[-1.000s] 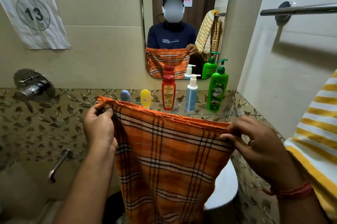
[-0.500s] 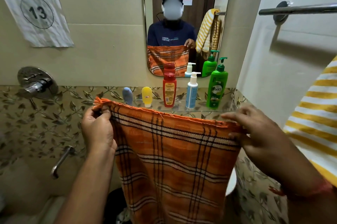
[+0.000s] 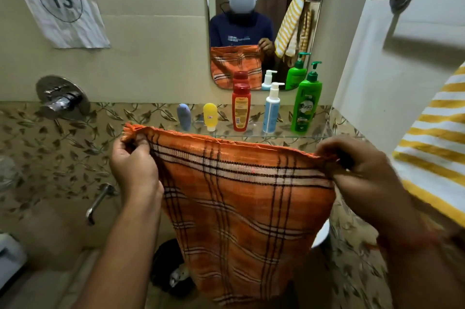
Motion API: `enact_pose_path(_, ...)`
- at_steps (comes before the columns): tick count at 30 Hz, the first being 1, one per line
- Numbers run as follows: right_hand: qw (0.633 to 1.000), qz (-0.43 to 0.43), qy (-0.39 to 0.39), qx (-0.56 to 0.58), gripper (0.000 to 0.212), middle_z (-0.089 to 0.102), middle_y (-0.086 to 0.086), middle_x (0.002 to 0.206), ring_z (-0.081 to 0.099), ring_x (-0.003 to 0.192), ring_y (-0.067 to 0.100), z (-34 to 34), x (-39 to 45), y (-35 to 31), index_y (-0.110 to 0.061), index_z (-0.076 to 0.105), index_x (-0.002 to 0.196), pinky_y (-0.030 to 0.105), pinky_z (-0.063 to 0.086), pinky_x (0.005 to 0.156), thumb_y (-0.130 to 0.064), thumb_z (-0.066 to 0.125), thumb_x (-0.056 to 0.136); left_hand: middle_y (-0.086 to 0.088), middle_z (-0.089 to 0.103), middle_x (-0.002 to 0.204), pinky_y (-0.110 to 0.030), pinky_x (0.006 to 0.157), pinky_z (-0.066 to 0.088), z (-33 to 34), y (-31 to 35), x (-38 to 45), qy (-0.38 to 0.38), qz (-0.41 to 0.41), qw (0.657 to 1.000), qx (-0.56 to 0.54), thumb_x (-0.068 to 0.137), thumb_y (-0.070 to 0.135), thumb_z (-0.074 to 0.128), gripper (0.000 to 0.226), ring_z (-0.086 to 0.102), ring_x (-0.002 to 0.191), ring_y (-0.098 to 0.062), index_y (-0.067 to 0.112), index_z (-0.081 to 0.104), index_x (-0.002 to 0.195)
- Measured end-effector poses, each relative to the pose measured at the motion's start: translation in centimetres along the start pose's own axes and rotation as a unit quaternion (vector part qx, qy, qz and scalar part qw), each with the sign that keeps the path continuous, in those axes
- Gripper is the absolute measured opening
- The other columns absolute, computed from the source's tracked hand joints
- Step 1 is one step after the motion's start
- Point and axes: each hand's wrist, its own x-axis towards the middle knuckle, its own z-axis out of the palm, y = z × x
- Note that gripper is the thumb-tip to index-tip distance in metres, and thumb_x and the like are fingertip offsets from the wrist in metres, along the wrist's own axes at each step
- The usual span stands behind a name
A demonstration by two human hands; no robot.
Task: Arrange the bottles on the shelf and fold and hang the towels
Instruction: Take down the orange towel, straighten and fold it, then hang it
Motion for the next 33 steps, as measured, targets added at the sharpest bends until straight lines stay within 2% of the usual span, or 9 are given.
enact_pose_path(5, 0.994, 0.064, 0.084, -0.004, 0.047, 0.069, -0.009, 0.091, 0.065, 0.086, 0.008, 0.6, 0.3, 0.9, -0.025, 0.067, 0.092, 0.012, 0.048, 0.072, 0.018, 0.058, 0.077, 0.007, 0.069, 0.092, -0.012, 0.064, 0.051, -0.2, -0.5, -0.6, -0.032, -0.009, 0.999, 0.004, 0.095, 0.003, 0.057, 0.022, 0.064, 0.08, -0.005, 0.015, 0.069, 0.109)
enact_pose_path(11, 0.988, 0.067, 0.032, -0.135, 0.045, 0.064, -0.001, 0.093, 0.054, 0.09, 0.011, 1.3, 0.1, 2.2, -0.014, 0.072, 0.101, 0.0, 0.034, 0.075, 0.019, 0.058, 0.075, 0.008, 0.069, 0.091, -0.01, 0.055, 0.049, -0.2, -0.5, -1.0, -0.044, -0.022, 0.999, 0.009, 0.096, 0.003, 0.056, 0.023, 0.065, 0.077, -0.003, 0.021, 0.068, 0.104)
enact_pose_path(13, 0.984, 0.054, 0.033, -0.164, 0.045, 0.064, 0.004, 0.091, 0.057, 0.09, 0.021, 0.9, -0.1, 1.9, -0.011, 0.073, 0.099, 0.009, 0.034, 0.072, 0.019, 0.056, 0.07, 0.006, 0.07, 0.094, -0.012, 0.06, 0.051, -0.3, -0.6, -1.3, -0.05, -0.016, 0.999, 0.01, 0.095, 0.003, 0.057, 0.024, 0.067, 0.083, -0.006, 0.019, 0.069, 0.107)
enact_pose_path(17, 0.987, 0.036, 0.132, -0.089, 0.047, 0.064, 0.0, 0.089, 0.058, 0.082, 0.014, 1.1, -0.1, 0.1, -0.016, 0.068, 0.098, 0.012, 0.045, 0.072, 0.016, 0.047, 0.071, 0.006, 0.072, 0.098, -0.018, 0.073, 0.056, -0.2, 0.1, -0.8, -0.048, 0.011, 0.999, 0.013, 0.096, 0.007, 0.059, 0.021, 0.068, 0.088, -0.007, 0.023, 0.069, 0.104)
enact_pose_path(20, 0.989, 0.119, 0.06, -0.068, 0.045, 0.068, 0.0, 0.085, 0.066, 0.071, 0.019, 2.3, 0.0, 1.4, -0.028, 0.062, 0.09, 0.027, 0.053, 0.061, 0.012, 0.046, 0.08, 0.006, 0.073, 0.098, -0.025, 0.08, 0.058, 0.1, 0.0, -0.2, -0.048, 0.004, 0.999, 0.021, 0.093, 0.008, 0.06, 0.021, 0.07, 0.092, -0.013, 0.025, 0.07, 0.099)
enact_pose_path(23, 0.976, 0.159, 0.149, -0.002, 0.039, 0.069, -0.009, 0.084, 0.067, 0.074, 0.009, 2.0, 0.2, 2.1, -0.03, 0.064, 0.092, 0.033, 0.059, 0.064, 0.007, 0.051, 0.088, 0.001, 0.074, 0.107, -0.031, 0.086, 0.058, 0.3, -0.7, -0.6, -0.056, -0.006, 0.998, 0.021, 0.092, 0.009, 0.061, 0.023, 0.07, 0.1, -0.016, 0.019, 0.069, 0.111)
enact_pose_path(27, 0.974, 0.155, 0.163, 0.022, 0.03, 0.071, -0.005, 0.09, 0.07, 0.085, 0.018, 2.3, 0.1, 2.2, -0.029, 0.068, 0.096, 0.047, 0.061, 0.073, -0.001, 0.057, 0.093, 0.008, 0.071, 0.093, -0.019, 0.071, 0.055, 0.4, -0.9, -0.9, -0.06, -0.009, 0.998, 0.015, 0.093, 0.005, 0.06, 0.021, 0.067, 0.084, -0.007, 0.023, 0.068, 0.099)
enact_pose_path(31, 0.979, 0.147, 0.125, 0.067, 0.024, 0.071, -0.004, 0.087, 0.072, 0.074, 0.018, 1.6, 0.3, 1.9, -0.027, 0.067, 0.093, 0.048, 0.062, 0.07, -0.004, 0.059, 0.095, 0.011, 0.068, 0.086, -0.018, 0.068, 0.052, 0.3, -0.7, -0.9, -0.034, 0.007, 0.999, 0.012, 0.093, 0.006, 0.06, 0.021, 0.063, 0.074, 0.001, 0.026, 0.064, 0.09)
enact_pose_path(33, 0.974, 0.067, 0.208, 0.068, 0.025, 0.069, -0.008, 0.088, 0.07, 0.081, 0.015, 1.5, 0.1, 0.7, -0.027, 0.065, 0.095, 0.039, 0.06, 0.077, -0.003, 0.06, 0.094, 0.012, 0.067, 0.085, -0.014, 0.065, 0.051, 0.3, -0.4, -1.3, -0.033, 0.024, 0.999, 0.008, 0.095, 0.005, 0.06, 0.022, 0.063, 0.069, 0.006, 0.027, 0.064, 0.089)
